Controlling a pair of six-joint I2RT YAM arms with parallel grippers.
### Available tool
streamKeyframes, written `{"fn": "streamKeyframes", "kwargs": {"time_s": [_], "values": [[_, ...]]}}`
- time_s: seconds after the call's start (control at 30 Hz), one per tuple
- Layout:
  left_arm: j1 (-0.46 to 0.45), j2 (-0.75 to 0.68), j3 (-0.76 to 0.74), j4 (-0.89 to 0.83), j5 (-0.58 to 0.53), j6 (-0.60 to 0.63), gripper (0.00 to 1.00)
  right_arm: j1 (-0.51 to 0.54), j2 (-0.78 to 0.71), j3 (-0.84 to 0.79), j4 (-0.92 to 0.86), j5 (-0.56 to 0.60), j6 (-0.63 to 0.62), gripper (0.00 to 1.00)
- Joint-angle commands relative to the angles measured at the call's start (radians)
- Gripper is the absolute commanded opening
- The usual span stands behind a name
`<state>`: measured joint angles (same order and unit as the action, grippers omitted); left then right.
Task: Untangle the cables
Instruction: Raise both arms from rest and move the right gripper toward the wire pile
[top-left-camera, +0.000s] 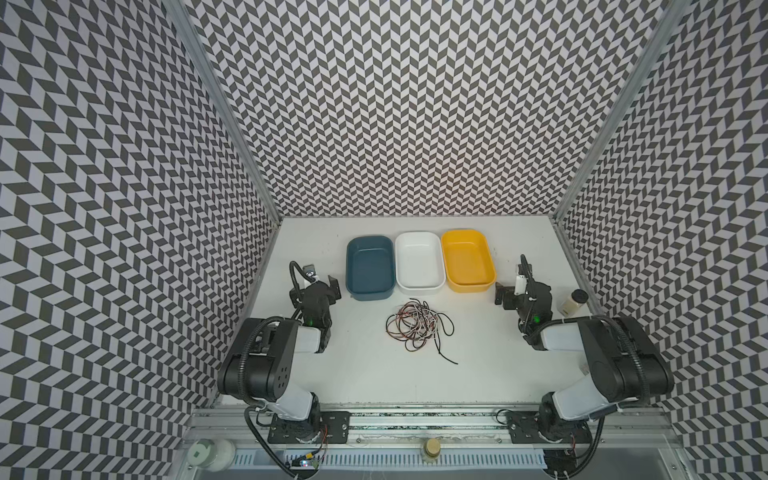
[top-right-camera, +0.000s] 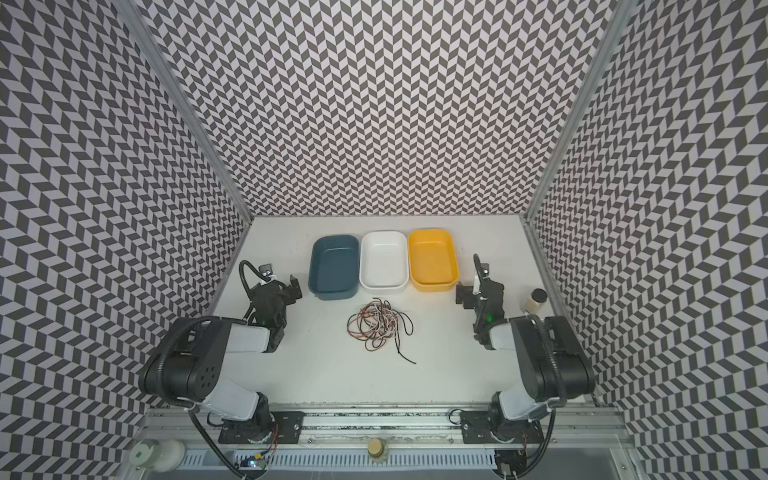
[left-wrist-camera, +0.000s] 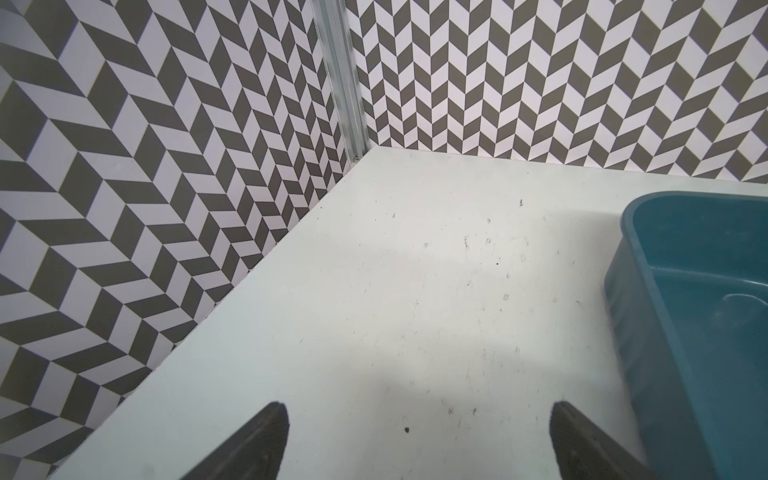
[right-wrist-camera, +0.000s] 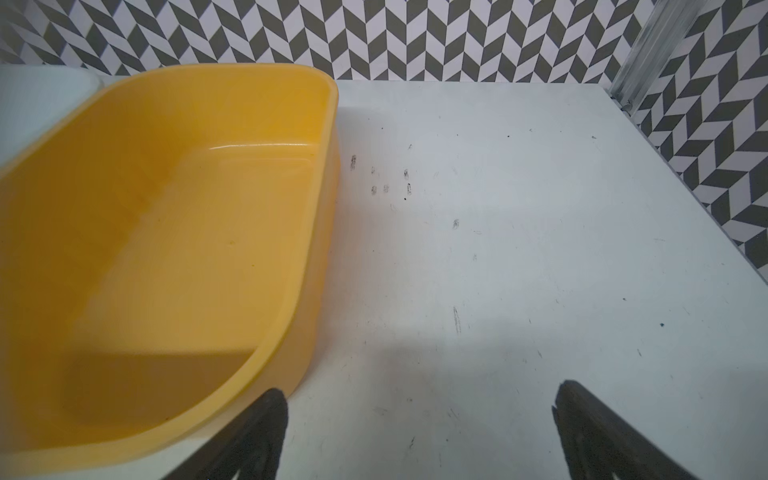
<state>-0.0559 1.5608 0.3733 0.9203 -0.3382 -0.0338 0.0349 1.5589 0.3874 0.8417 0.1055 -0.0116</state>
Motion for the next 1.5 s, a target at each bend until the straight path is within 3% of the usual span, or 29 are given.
{"fn": "streamKeyframes", "kwargs": {"time_s": [0.0,1.03,1.1,1.13,1.2,1.23,1.33,1.47], "values": [[-0.007,0.008,0.001,0.041,-0.027,0.011,1.00,0.005,0.010,0.015,0.057,0.005,-0.026,1.00],[0.008,0.006,0.001,0.045,-0.003,0.006,1.00,0.004,0.010,0.015,0.058,0.005,-0.026,1.00],[0.036,0.005,0.006,0.030,0.050,-0.007,1.00,0.003,-0.001,0.001,0.079,-0.072,-0.055,1.00],[0.049,-0.005,-0.004,0.037,0.086,-0.013,1.00,0.005,-0.035,-0.013,0.080,-0.081,-0.061,1.00],[0.051,-0.043,-0.030,0.058,0.108,-0.008,1.00,0.005,-0.179,-0.027,-0.036,0.027,-0.014,1.00],[0.038,-0.084,-0.021,-0.005,0.080,-0.001,1.00,0.005,-0.261,-0.017,-0.133,0.055,0.003,1.00],[-0.011,-0.231,0.035,-0.212,0.030,0.038,1.00,0.027,-0.427,0.017,-0.303,-0.042,-0.007,1.00],[-0.089,-0.467,0.090,-0.466,-0.008,0.073,1.00,0.172,-0.599,0.088,-0.450,0.057,-0.011,1.00]]}}
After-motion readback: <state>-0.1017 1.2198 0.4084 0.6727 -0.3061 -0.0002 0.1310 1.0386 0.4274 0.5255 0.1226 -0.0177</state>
